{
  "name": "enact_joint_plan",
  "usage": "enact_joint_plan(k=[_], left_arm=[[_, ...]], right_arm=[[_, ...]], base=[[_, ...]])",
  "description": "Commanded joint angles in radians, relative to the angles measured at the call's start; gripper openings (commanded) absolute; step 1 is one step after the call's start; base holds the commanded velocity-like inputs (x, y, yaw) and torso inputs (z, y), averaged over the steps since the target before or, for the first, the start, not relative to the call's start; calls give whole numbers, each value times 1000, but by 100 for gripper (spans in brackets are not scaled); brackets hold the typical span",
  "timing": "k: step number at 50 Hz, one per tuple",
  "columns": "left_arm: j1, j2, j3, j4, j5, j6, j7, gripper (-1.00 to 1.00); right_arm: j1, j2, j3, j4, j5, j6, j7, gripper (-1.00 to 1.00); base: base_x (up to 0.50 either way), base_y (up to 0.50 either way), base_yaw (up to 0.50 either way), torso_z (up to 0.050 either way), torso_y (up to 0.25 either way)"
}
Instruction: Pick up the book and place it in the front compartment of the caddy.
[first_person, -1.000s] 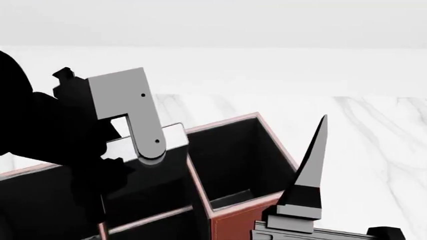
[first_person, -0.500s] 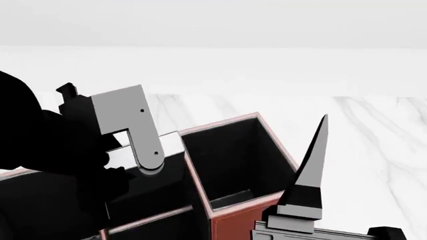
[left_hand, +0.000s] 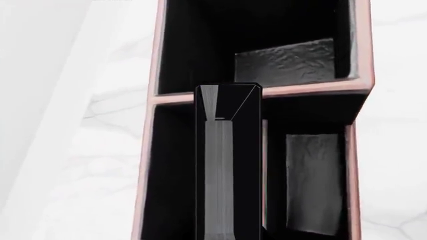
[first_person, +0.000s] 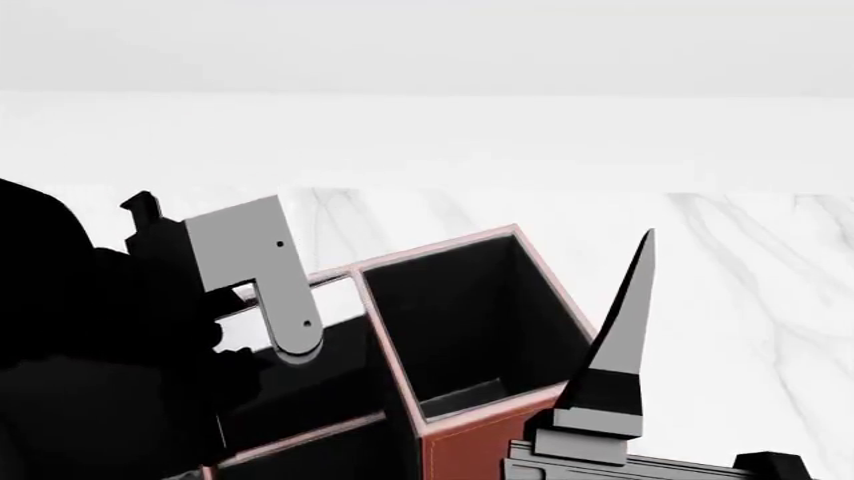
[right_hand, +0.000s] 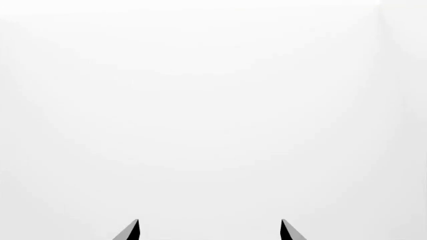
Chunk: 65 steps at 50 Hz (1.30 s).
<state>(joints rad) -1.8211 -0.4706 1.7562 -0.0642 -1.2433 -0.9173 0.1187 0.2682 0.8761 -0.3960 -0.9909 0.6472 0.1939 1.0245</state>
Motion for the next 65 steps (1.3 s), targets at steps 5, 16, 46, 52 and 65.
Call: enact_joint_plan(k=[5, 16, 46, 52, 65], left_arm=[[33, 25, -33, -43, 68, 53, 23, -100], [61, 30, -26, -64, 89, 76, 28, -100], [133, 46, 0, -144, 156, 148, 66, -100], [151, 54, 7, -174, 172, 164, 76, -100], [208, 71, 13, -251, 217, 238, 102, -100]], right_arm=[[-11, -12, 21, 0, -19, -17, -23, 100], [-6, -7, 19, -3, -14, -17, -16, 100], [16, -11, -3, 4, -15, -12, -13, 100], [18, -10, -7, 5, -16, -9, -12, 100], [22, -15, -21, 10, -26, -6, -14, 100]], base=[[0, 0, 0, 0, 0], [0, 0, 0, 0, 2], [0, 0, 0, 0, 1], [0, 0, 0, 0, 2], [0, 0, 0, 0, 2]])
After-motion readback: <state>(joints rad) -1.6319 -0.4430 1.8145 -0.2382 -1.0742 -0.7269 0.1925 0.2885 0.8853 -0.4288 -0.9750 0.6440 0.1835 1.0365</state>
